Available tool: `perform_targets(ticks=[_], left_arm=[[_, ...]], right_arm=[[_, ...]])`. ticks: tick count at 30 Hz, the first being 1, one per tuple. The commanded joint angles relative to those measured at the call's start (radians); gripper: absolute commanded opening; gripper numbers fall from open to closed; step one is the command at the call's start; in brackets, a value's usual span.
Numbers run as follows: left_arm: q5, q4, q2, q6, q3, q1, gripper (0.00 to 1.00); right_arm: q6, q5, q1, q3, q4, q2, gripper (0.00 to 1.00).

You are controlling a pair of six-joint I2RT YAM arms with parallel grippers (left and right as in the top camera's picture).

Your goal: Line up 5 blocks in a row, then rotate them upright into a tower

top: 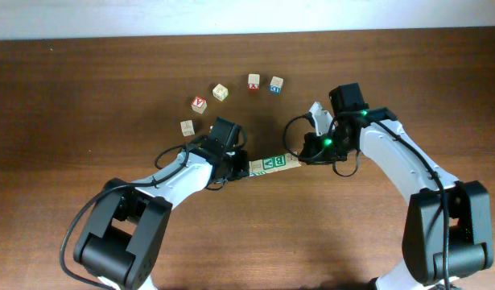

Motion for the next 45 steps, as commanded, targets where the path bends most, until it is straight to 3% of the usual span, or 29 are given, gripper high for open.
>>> perform_targets(ticks=[1, 16, 20, 25, 30, 35, 38, 45], left_arm=[[0.187, 0.032, -0.032, 0.005, 0.023, -0.047, 0.0], [0.187, 0.03, -0.032, 0.005, 0.023, -0.047, 0.0], [0.187, 0.03, -0.032, 0.005, 0.023, -0.047, 0.0], [0.18, 0.027, -0.032, 0.012, 0.023, -0.047, 0.0], [0.081, -0.167, -0.033, 0.081, 0.114, -0.001, 0.0], [0.085, -0.187, -0.033, 0.114, 0.113, 0.043, 0.0], [0.069, -0.21, -0.033, 0.113, 0.113, 0.045, 0.0], [-0.063, -0.304, -0.033, 0.148, 0.113, 0.084, 0.0]], right_arm=[[0.019, -0.193, 0.121, 0.018, 0.002, -0.002, 0.04], [0.069, -0.137, 0.204, 0.064, -0.024, 0.007, 0.04], [0.178, -0.064, 0.204, 0.059, -0.023, 0.104, 0.04], [0.206, -0.05, 0.204, 0.056, 0.039, 0.22, 0.04], [0.206, -0.051, 0.204, 0.056, 0.045, 0.236, 0.04], [0.206, -0.051, 0.203, 0.056, 0.047, 0.236, 0.04], [0.311, 0.044, 0.163, 0.057, 0.0, 0.236, 0.04], [0.283, 0.054, 0.119, 0.057, -0.018, 0.236, 0.04]])
